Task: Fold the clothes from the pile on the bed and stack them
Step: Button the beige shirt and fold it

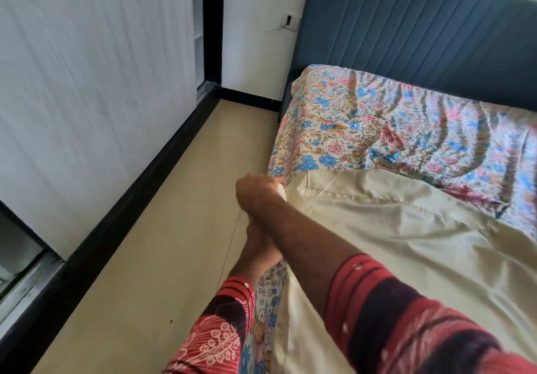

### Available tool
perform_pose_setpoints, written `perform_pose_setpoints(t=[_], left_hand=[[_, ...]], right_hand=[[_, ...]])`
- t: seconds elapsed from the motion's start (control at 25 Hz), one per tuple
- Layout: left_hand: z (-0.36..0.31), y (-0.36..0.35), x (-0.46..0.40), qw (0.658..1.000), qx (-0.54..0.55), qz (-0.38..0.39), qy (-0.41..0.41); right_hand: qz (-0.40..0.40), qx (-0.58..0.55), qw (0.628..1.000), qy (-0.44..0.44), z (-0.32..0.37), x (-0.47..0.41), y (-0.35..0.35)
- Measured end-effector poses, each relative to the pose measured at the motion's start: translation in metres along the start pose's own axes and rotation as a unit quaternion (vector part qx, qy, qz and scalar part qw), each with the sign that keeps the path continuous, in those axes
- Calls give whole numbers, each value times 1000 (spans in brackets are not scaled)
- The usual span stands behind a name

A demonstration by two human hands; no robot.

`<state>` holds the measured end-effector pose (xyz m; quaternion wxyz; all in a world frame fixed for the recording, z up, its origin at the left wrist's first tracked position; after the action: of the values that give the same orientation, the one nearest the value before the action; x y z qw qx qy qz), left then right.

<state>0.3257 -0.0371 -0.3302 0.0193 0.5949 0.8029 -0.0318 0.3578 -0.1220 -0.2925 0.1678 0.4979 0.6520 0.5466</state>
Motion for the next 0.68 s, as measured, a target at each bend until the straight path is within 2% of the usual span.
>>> perform_pose_setpoints(t=[0.04, 0.12, 0.2, 0.28, 0.32, 0.36, 0.48, 0.56, 0.68], left_hand=[[-13, -7, 8, 997, -69, 8, -37], [-18, -5, 29, 986, -166, -18, 6], [-6, -5, 56, 974, -193, -17, 121], [0, -18, 84, 959, -228, 14, 169], [-1, -22, 97, 955, -231, 20, 185], [-1, -23, 108, 952, -227, 19, 205], [-1, -19, 136, 950, -166, 39, 261], [-11, -22, 153, 956, -148, 78, 239], [-45, -40, 170, 962, -211, 95, 147]], right_hand=[[-29, -137, 990, -13, -25, 0, 6], [-105, -375, 920, -43, -82, 16, 27], [-156, -587, 793, -56, -132, 41, 49], [-143, -749, 644, -67, -175, 62, 56], [-126, -798, 584, -77, -195, 71, 56], [-115, -829, 541, -85, -214, 82, 57], [-151, -881, 439, -92, -271, 112, 52], [-183, -889, 402, -122, -304, 131, 37], [-220, -892, 366, -150, -345, 161, 13]])
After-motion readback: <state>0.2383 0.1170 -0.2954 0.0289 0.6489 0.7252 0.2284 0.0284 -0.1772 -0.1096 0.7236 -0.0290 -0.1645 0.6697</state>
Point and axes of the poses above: each hand's wrist, its own x-axis away from the middle knuckle, its own y-axis out of the back of the hand, z = x × y, the point moved 7 cm from there along -x, towards the middle knuckle, and after that the axes turned 10 degrees about x, right-handed, at the moved point
